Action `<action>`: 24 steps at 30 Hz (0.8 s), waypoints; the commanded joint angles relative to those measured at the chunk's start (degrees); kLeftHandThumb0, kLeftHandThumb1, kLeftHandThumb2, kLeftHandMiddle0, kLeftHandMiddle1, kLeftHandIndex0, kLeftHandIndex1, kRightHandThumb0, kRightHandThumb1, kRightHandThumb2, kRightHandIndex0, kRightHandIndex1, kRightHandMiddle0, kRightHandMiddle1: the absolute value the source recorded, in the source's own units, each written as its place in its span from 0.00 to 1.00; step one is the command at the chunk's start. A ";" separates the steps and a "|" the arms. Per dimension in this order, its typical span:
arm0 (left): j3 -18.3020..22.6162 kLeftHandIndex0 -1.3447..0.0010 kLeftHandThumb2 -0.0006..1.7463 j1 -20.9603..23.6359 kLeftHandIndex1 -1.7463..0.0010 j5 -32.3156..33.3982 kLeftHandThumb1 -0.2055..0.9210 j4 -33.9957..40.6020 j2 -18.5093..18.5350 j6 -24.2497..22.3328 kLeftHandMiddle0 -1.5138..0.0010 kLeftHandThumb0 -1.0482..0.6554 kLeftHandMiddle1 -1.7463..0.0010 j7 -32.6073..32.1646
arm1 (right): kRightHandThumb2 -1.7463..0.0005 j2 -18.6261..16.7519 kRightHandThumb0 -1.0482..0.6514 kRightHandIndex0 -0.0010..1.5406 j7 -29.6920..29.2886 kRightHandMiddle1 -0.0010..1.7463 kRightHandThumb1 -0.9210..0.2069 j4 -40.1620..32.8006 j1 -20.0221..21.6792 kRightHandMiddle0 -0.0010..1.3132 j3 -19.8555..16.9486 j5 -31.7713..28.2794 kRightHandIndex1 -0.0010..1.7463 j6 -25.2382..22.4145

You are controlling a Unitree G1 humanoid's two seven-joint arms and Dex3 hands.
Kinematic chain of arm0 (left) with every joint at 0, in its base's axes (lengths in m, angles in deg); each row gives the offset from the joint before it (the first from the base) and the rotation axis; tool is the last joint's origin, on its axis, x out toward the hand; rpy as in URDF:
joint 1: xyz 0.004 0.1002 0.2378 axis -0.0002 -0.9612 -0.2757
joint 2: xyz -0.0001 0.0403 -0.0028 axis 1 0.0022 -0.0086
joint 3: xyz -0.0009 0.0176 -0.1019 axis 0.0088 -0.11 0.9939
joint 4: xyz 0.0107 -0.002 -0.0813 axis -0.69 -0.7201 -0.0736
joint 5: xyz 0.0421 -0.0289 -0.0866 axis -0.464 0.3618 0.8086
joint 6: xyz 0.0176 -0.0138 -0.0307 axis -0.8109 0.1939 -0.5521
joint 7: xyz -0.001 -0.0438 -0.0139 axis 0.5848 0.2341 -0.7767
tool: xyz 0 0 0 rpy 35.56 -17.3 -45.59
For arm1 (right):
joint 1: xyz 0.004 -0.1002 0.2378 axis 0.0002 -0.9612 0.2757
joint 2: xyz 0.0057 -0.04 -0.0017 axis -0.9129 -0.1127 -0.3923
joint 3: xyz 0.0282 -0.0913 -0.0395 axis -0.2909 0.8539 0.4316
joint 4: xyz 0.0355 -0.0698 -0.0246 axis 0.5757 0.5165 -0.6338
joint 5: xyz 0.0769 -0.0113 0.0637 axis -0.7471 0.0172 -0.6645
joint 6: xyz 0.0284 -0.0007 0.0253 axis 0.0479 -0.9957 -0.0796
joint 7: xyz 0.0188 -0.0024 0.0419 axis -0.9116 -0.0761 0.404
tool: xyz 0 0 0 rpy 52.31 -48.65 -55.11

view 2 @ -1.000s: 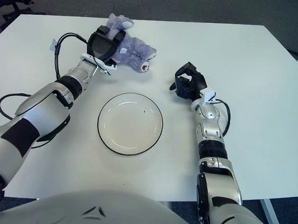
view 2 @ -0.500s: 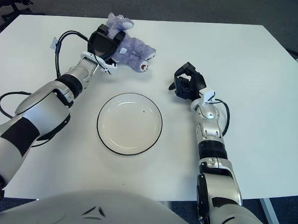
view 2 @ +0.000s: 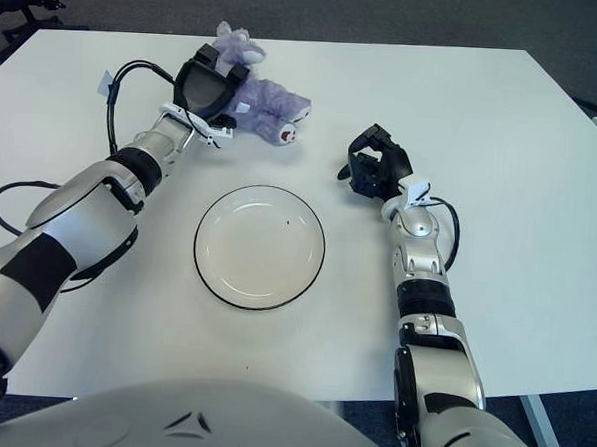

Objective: Put the doll into the plate.

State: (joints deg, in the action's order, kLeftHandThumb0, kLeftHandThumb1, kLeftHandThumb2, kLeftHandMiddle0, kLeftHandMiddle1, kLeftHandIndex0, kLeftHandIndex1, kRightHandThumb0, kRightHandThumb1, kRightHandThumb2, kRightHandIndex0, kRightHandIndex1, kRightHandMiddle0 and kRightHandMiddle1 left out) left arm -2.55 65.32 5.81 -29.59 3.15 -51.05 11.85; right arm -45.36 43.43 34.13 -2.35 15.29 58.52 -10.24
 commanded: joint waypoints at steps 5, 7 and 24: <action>-0.68 0.52 0.61 -2.61 0.26 -0.75 0.54 -1.28 0.92 1.04 0.65 0.61 0.00 -0.34 | 0.44 -0.34 0.38 0.62 0.71 1.00 0.31 2.83 -2.43 0.32 1.71 2.07 1.00 -3.57; -0.69 0.51 0.62 -2.61 0.26 -0.75 0.53 -1.29 0.93 1.05 0.65 0.61 0.00 -0.37 | 0.44 -0.34 0.38 0.62 0.71 1.00 0.31 2.84 -2.42 0.32 1.71 2.07 1.00 -3.57; 0.10 0.48 0.65 -3.10 0.27 -0.19 0.49 -1.12 2.18 3.36 0.63 0.61 0.00 -4.55 | 0.44 -0.31 0.38 0.62 0.83 1.00 0.32 2.74 -2.45 0.32 1.78 1.98 1.00 -3.80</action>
State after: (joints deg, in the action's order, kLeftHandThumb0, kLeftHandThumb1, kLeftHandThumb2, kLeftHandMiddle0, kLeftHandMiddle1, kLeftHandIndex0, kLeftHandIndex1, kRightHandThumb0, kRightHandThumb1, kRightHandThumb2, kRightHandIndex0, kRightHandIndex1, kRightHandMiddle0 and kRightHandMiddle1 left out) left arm -2.38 63.98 5.85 -29.75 4.80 -48.24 7.00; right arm -45.37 43.43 34.29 -2.15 15.41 58.52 -10.43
